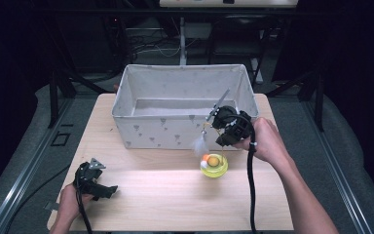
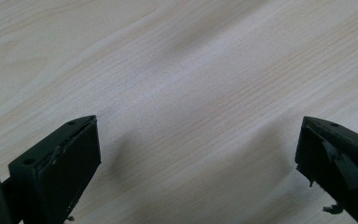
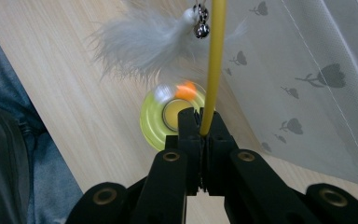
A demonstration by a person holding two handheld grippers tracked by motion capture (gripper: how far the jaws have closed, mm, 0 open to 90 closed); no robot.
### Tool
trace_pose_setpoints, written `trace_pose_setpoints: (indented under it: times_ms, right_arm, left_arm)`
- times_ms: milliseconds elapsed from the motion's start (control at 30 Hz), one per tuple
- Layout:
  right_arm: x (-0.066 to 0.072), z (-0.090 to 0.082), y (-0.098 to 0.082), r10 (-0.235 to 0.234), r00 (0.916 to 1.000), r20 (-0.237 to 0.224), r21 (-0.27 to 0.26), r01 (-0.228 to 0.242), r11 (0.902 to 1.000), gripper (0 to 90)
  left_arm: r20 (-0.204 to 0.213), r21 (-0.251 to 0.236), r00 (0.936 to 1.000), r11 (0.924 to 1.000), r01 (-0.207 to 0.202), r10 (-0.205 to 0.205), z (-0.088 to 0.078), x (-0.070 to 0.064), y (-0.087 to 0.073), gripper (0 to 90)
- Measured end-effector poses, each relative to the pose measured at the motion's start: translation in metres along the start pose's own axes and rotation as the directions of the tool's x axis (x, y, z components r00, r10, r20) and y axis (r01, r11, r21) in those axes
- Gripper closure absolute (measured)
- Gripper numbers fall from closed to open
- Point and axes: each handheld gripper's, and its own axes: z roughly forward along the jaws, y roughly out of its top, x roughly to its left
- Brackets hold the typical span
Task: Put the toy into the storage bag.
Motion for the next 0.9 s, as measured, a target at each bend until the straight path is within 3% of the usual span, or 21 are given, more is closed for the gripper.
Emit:
trace_pose_setpoints:
  times_ms: [267, 300, 900]
  right_arm:
    - [-0.003, -0.009, 0.001, -0.006, 0.9999, 0.014, 0.009, 0.006, 0.9999, 88.9]
    - [-0.003, -0.01, 0.001, 0.006, 0.9999, 0.01, -0.009, -0.006, 0.9999, 88.9]
    - [-0.009, -0.024, 0.0, 0.022, 0.9997, 0.01, -0.033, -0.021, 0.9992, 89.0]
  left_arm:
    - [-0.003, -0.003, 1.0, 1.0, 0.001, -0.001, 0.0, 0.0, 0.0, 0.1]
    - [-0.003, -0.003, 1.0, 1.0, 0.001, -0.001, 0.0, 0.0, 0.0, 0.1]
    - [-0.002, -0.001, 1.0, 1.0, 0.0, 0.0, 0.0, 0.0, 0.0, 0.1]
